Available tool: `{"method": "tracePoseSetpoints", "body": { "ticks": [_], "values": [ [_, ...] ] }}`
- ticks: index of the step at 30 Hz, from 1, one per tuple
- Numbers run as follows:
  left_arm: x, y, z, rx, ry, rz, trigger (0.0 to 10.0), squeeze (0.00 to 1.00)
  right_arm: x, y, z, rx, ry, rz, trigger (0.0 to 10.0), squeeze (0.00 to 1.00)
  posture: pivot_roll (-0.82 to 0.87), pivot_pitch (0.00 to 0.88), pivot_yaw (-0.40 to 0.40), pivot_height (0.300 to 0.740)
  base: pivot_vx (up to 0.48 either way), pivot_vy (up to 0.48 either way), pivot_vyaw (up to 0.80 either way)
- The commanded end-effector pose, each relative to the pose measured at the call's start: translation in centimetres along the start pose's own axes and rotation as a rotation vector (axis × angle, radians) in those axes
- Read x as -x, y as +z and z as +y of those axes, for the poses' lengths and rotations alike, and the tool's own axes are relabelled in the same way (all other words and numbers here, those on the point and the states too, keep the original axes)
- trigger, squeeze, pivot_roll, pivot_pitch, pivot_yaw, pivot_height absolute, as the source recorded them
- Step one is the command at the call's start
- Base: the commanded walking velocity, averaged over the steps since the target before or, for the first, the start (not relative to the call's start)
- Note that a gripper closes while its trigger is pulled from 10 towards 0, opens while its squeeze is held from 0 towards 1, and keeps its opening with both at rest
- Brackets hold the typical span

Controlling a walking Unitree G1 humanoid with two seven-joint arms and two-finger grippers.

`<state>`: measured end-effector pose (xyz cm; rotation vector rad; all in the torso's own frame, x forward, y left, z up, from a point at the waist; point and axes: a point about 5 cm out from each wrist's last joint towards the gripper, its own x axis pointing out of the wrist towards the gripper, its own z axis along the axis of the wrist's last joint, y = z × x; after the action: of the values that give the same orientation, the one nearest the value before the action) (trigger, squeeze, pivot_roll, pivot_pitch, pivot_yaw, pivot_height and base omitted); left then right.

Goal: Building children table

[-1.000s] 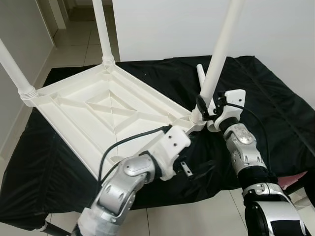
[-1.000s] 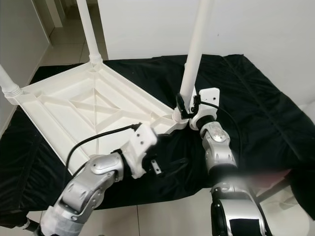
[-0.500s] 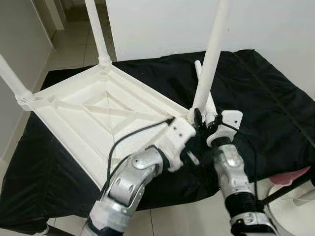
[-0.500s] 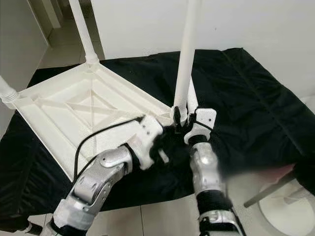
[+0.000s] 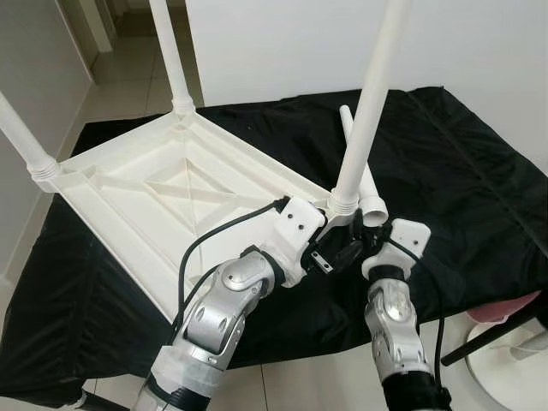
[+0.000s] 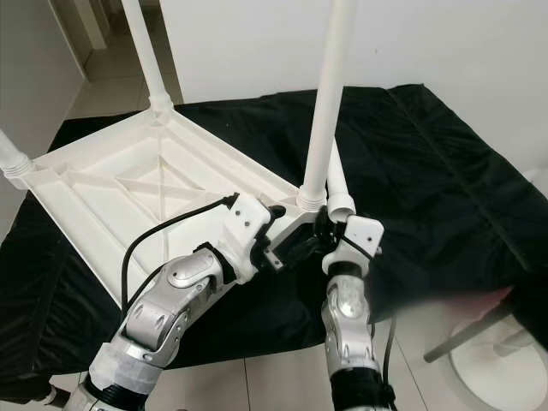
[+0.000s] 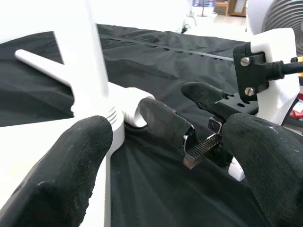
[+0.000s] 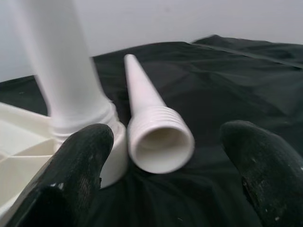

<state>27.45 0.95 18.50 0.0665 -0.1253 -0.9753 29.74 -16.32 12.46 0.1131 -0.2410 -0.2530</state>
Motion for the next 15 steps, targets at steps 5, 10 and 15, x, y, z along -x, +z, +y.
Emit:
{"method": "tracePoseSetpoints", "body": {
  "ticks": [5, 10, 15],
  "values": [
    [0.0, -0.3, 0.1, -0.022, 0.0, 0.006, 10.0, 0.0, -0.5, 0.0, -0.6, -0.003, -0.074, 0.012, 10.0, 0.0, -0.06, 0.0, 0.016, 0.74, 0.0, 0.0, 0.0],
    [0.0, -0.2, 0.2, -0.033, 0.006, -0.001, 10.0, 0.0, -1.1, -0.3, -1.2, -0.007, -0.116, 0.028, 10.0, 0.0, -0.06, 0.0, 0.014, 0.74, 0.0, 0.0, 0.0],
    [-0.1, -0.2, 0.2, -0.043, 0.009, -0.006, 10.0, 0.0, -2.3, -0.4, -1.7, -0.024, -0.133, 0.049, 10.0, 0.0, -0.05, 0.0, 0.009, 0.74, 0.0, 0.0, 0.0]
  ]
}}
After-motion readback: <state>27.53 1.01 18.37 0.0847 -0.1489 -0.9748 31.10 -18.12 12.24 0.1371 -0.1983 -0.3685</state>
